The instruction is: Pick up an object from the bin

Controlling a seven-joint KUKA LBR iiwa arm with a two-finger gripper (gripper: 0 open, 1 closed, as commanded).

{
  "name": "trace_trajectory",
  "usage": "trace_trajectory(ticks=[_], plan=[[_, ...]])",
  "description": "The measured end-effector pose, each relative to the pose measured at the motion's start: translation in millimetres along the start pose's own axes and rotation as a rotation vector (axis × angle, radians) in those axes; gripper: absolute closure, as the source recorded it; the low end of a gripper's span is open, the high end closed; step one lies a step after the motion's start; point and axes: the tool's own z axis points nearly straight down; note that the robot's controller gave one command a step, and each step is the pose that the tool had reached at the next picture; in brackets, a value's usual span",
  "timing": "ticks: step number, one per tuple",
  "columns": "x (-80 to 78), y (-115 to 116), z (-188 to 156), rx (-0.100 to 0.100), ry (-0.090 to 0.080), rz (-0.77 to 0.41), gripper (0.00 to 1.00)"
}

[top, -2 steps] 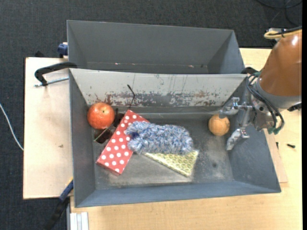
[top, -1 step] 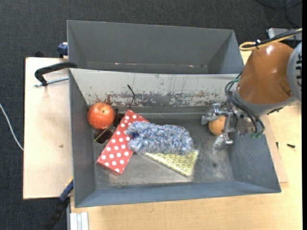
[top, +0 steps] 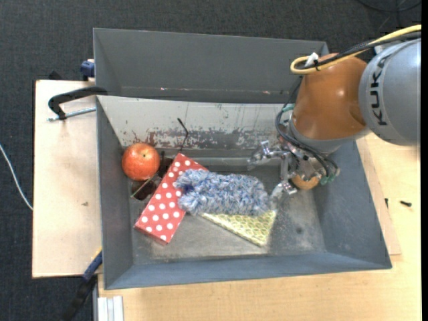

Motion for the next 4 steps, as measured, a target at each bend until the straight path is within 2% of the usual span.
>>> trace_trajectory(ticks=[1,2,3,4], plan=[[25.5,39.8,-7.2,-0.002,0.007,0.138,0.00],[-34.7,28.8,59.5,0.001,-0.004,-0.061,0.00],[-30.4,29.5,54.5,0.000,0.001,-0.058,1.00],[-30.4,29.5,54.5,0.000,0.001,-0.058,1.00]])
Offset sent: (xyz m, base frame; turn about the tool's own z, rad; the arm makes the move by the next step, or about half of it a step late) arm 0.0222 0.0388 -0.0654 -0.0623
